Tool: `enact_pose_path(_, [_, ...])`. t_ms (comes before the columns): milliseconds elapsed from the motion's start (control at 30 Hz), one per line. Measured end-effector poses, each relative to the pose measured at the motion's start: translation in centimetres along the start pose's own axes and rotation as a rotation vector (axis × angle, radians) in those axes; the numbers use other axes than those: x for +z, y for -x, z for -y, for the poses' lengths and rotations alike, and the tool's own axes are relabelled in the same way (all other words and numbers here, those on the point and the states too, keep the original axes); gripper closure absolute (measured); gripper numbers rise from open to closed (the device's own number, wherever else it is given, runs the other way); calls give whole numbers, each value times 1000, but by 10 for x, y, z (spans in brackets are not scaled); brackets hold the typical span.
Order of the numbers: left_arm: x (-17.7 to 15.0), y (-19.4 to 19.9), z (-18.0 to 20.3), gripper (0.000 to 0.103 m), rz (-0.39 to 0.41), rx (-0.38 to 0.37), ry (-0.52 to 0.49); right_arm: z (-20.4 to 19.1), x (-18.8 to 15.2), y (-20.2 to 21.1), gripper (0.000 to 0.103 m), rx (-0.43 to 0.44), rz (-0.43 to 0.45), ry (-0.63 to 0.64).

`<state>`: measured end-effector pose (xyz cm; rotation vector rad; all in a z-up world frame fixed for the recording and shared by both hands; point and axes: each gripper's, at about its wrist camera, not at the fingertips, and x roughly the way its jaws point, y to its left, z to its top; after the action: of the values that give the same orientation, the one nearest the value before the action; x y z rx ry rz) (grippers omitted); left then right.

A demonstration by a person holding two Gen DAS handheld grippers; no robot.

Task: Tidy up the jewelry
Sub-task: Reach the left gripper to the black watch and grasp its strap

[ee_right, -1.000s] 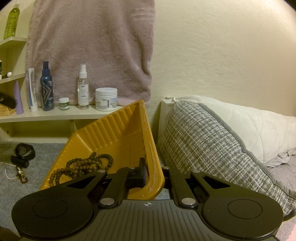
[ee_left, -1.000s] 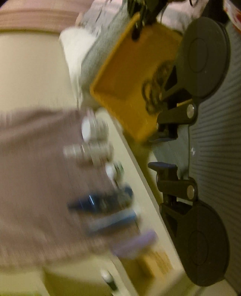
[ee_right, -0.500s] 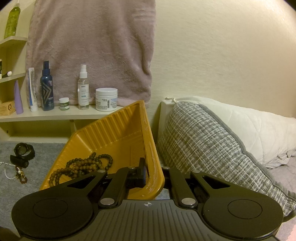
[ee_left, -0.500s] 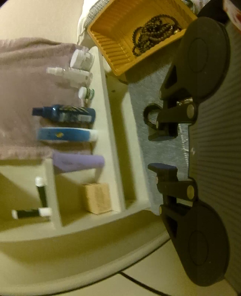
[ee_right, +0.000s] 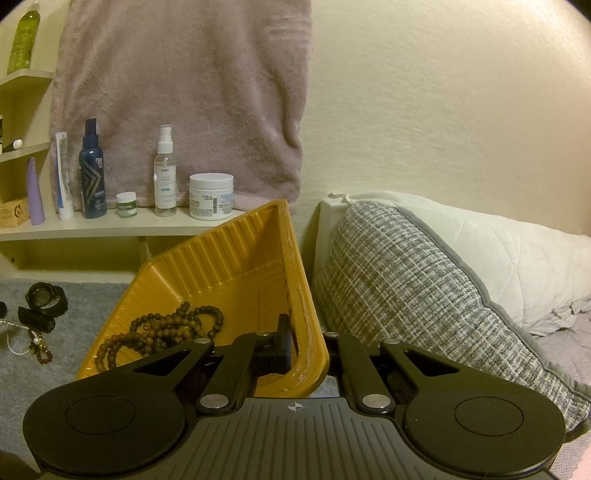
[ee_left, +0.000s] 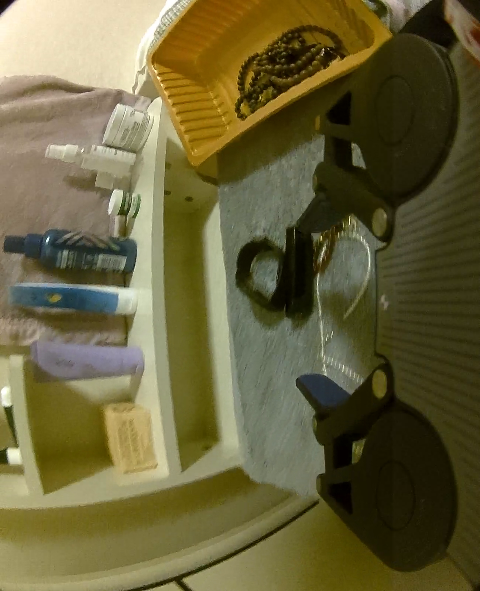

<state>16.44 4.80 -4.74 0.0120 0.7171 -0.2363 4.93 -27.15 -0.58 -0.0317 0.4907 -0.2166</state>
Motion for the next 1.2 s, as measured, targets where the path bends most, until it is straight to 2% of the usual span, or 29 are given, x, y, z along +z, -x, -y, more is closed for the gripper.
enact_pose_path(100, [-1,-10,9,15,6,-20,24,0,0,0,97,0,-1,-1])
enact_pose_path(533, [4,-46,32,15,27,49,-15,3,-1,-2,97,2,-6,-6])
enact_pose_path(900, [-2,-62,28,25,7,55,-29,3,-2,-3,97,-1,-9,-3])
enact_pose_path(1200, [-1,-67,26,28,-6,45,-49,3,-2,-4,97,-3,-10,0])
